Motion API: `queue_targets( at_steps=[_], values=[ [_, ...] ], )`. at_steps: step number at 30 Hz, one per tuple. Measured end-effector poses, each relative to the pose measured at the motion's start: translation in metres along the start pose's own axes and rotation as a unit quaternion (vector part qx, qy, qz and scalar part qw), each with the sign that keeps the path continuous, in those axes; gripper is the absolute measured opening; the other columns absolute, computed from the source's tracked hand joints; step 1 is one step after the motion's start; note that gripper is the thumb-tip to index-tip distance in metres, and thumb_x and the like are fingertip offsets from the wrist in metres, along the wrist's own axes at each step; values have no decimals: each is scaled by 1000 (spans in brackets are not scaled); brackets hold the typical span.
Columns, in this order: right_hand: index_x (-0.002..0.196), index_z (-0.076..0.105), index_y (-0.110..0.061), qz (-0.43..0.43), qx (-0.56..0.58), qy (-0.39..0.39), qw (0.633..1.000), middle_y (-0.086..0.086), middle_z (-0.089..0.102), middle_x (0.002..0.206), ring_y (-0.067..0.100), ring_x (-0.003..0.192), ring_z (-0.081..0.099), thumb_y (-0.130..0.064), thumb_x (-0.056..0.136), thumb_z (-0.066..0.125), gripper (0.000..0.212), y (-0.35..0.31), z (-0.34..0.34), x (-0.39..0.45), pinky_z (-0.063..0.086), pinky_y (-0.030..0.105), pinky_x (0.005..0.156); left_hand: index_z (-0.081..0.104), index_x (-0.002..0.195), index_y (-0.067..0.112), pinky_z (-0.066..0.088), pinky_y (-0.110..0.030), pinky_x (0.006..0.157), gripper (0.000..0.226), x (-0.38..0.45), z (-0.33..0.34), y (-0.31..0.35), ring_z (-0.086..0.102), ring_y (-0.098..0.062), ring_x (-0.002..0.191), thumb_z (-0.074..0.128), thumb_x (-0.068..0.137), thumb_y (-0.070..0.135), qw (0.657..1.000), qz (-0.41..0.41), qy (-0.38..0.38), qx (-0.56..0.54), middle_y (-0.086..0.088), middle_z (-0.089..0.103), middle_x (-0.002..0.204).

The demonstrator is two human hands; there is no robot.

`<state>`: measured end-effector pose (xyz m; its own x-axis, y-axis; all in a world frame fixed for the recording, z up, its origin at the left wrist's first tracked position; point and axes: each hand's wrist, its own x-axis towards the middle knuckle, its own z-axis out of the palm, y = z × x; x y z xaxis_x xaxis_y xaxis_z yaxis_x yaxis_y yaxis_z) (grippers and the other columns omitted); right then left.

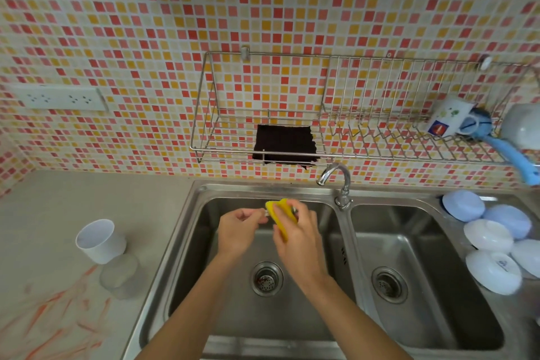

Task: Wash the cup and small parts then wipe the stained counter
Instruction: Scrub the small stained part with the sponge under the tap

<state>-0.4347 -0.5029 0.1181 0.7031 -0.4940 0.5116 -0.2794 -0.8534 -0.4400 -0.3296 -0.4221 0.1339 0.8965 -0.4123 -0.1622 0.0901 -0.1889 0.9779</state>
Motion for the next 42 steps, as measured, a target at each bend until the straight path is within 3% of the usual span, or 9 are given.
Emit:
queue_targets(
  at_steps=[3, 8, 15, 20, 26, 30, 34, 39, 42],
  values=[
    [123, 58, -28, 0, -49, -15, 999, 2, 52, 135, 23, 108, 49, -15, 76, 76, 52, 12, 3, 17, 48, 34, 86, 75, 77, 11, 48, -20, 71, 15, 2, 1, 2, 66, -11, 74, 67, 86, 21, 1000, -4, -5, 7, -1, 75, 75],
    [107, 68, -21, -86, -97, -27, 991, -8, 69, 104, 19, 86, 58, -13, 69, 82, 42, 29, 11, 34, 53, 32, 72, 74, 84, 10, 46, -12, 67, 14, 9, -3, 4, 64, -3, 69, 66, 88, 21, 998, -7, -48, 25, -3, 75, 79],
    [100, 71, -22, -136, -86, -48, 986, -9, 72, 94, 14, 78, 58, -15, 68, 83, 35, 36, 9, 52, 52, 27, 67, 73, 94, 16, 47, -7, 71, 14, 23, -12, -2, 63, -1, 81, 75, 80, 14, 954, 207, -89, 199, 11, 69, 78],
    [130, 57, -19, 6, -8, -53, 999, 0, 58, 128, 21, 110, 48, -14, 87, 63, 45, 18, 27, 35, 47, 33, 94, 75, 91, 15, 51, -11, 71, 9, 35, -4, -7, 66, 3, 74, 74, 81, 16, 974, 164, -34, 153, 9, 73, 79],
    [134, 55, -20, 124, 34, -31, 991, 2, 53, 133, 20, 118, 43, -4, 90, 56, 47, 31, 32, 32, 47, 38, 99, 73, 93, 19, 51, -8, 69, 12, 36, 5, -10, 67, 2, 76, 75, 81, 19, 983, 126, -28, 133, 9, 72, 81],
    [136, 52, -18, 13, 28, -39, 999, 2, 53, 134, 20, 119, 46, -7, 88, 61, 50, 10, 35, 19, 49, 30, 96, 74, 89, 15, 55, -18, 73, 7, 39, 10, -12, 70, -5, 75, 73, 82, 14, 987, 115, -43, 108, 6, 74, 80],
    [134, 54, -21, 105, 21, -33, 994, 0, 53, 133, 19, 116, 45, -3, 88, 59, 50, 35, 37, 30, 48, 34, 98, 76, 90, 12, 54, -21, 74, 12, 43, 10, -16, 70, -10, 76, 76, 79, 17, 994, 61, -17, 89, 2, 74, 78],
    [132, 56, -16, 11, -8, -33, 999, 2, 55, 132, 21, 113, 50, -7, 84, 65, 50, 24, 39, 17, 49, 32, 93, 76, 87, 8, 53, -14, 71, 7, 43, 9, -14, 71, -13, 78, 74, 80, 9, 997, 55, -34, 50, -2, 75, 79],
    [133, 56, -19, 90, 5, -18, 996, 2, 54, 132, 21, 114, 47, -2, 84, 63, 52, 39, 37, 26, 47, 36, 98, 75, 79, 14, 52, -16, 73, 11, 40, 12, -13, 70, -9, 75, 70, 81, 5, 997, 50, -43, 36, -1, 75, 76]
  ],
)
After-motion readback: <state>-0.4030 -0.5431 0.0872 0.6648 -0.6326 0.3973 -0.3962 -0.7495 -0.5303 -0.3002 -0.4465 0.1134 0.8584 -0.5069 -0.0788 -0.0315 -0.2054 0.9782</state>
